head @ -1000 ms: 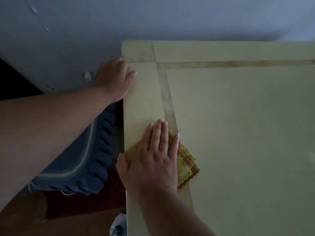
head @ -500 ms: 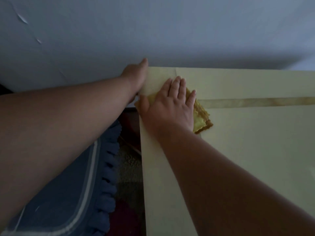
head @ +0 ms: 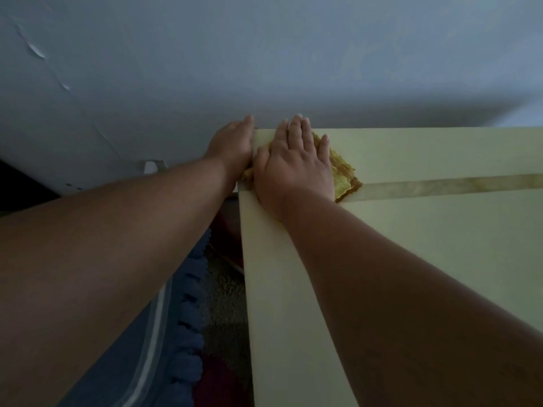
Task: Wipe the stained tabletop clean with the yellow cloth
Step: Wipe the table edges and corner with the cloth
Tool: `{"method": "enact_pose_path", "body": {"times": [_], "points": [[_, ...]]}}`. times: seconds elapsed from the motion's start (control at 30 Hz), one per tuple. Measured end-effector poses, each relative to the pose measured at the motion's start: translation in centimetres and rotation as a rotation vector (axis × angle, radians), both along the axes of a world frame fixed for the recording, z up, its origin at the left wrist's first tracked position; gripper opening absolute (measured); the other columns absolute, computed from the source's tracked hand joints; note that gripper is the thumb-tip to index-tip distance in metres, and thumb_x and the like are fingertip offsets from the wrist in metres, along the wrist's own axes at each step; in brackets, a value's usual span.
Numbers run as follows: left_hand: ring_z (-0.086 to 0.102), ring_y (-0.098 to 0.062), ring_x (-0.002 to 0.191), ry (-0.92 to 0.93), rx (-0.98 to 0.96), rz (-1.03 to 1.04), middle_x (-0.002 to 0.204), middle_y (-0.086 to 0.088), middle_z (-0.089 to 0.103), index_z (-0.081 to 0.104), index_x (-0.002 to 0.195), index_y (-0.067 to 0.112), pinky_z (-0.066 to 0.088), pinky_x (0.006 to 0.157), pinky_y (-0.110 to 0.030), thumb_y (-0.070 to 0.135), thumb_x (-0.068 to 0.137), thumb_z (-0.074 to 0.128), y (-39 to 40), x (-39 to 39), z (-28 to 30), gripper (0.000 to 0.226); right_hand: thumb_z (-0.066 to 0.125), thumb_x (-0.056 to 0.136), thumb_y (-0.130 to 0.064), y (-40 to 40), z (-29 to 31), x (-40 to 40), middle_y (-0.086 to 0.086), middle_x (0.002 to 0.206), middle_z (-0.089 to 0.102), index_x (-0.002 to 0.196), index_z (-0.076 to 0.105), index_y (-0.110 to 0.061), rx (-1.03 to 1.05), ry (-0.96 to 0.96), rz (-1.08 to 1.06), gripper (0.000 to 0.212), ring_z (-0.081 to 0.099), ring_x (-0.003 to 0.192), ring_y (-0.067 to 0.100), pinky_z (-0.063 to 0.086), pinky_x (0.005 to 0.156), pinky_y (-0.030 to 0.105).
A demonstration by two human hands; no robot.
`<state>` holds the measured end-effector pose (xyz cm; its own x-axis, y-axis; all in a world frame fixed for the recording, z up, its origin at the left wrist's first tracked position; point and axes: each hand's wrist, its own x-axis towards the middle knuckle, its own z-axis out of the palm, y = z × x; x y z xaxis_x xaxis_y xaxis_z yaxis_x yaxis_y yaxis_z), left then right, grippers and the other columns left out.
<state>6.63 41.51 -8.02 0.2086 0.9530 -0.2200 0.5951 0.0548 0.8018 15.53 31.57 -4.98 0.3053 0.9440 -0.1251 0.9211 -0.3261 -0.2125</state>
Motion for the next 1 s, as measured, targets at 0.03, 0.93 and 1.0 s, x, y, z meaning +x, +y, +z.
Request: {"method": "enact_pose_path", "body": {"times": [0.03,0.93,1.0], "points": [[0.054,-0.034,0.135,0.019,0.005,0.003,0.145,-0.022,0.060,0.064,0.136,0.004,0.041,0.102,-0.035,0.042,0.114,0.029,-0.1,-0.1,0.1,0.057,0.013,0.112,-0.047,-0.2,-0.1,0.0,0.010,0.186,-0.010,0.177,0.001,-0.011,0.005,0.003,-0.004,0.075,-0.018,0.170,0.020,-0.012,0.136,0.053],[-0.016,-0.027,0.162,0.786,0.405,-0.516,0.176,-0.008,-0.012,0.001,0.167,0.009,-0.006,0.128,-0.062,0.063,0.102,0.013,-24.4,-2.5,2.9,0.085,0.011,0.111,-0.055,-33.2,0.1,-3.9,0.013,0.184,-0.016,0.175,-0.009,-0.009,-0.055,-0.045,0.004,0.081,-0.024,0.168,0.026,-0.012,0.135,0.056],[-0.015,-0.027,0.162,0.807,0.412,-0.518,0.176,-0.008,-0.011,-0.001,0.167,0.009,-0.007,0.127,-0.062,0.063,0.101,0.010,-28.3,-2.4,2.8,0.086,0.010,0.112,-0.056,-37.3,0.0,-4.6,0.013,0.184,-0.018,0.174,-0.011,-0.009,-0.056,-0.039,0.011,0.080,-0.026,0.168,0.026,-0.012,0.135,0.056]]}}
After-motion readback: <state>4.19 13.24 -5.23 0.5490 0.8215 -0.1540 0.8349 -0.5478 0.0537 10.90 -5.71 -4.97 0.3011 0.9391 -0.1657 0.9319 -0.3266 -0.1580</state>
